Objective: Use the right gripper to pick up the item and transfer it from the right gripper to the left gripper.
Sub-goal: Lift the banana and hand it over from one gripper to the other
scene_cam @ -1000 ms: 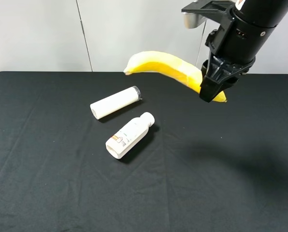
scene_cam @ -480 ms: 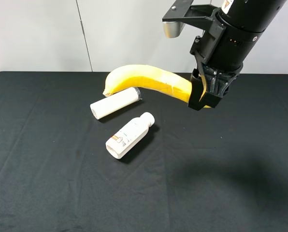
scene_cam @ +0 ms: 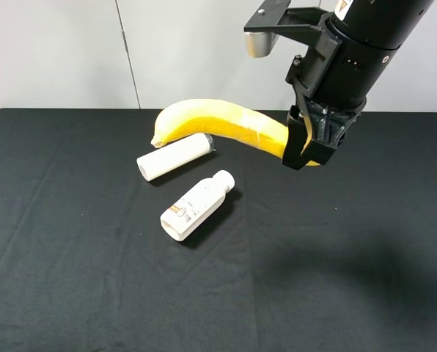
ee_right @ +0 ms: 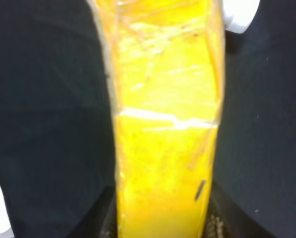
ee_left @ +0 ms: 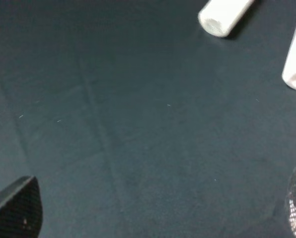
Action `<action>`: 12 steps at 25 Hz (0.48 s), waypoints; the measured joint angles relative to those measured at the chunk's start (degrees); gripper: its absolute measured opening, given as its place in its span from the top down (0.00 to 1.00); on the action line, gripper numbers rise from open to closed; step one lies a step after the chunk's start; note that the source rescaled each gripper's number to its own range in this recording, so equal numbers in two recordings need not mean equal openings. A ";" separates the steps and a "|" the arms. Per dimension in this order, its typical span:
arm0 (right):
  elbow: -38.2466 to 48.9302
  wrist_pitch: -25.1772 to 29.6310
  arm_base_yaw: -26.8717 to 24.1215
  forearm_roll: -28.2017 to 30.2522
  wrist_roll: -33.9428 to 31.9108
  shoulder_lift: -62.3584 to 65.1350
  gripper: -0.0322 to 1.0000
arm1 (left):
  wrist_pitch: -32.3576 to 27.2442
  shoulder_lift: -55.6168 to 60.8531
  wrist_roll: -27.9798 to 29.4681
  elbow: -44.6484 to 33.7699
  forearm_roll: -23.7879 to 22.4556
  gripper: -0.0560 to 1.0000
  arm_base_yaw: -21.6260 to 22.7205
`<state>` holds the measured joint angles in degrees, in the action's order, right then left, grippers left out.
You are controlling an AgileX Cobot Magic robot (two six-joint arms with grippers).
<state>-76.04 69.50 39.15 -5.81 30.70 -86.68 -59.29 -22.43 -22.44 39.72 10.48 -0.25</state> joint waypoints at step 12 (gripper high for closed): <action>0.00 0.00 0.00 -0.11 0.00 0.00 0.94 | 9.01 -16.73 -8.34 2.07 5.21 0.03 -12.72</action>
<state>-76.04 69.50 39.15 -5.92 30.70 -86.68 -50.29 -39.15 -30.79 41.79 15.69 -12.97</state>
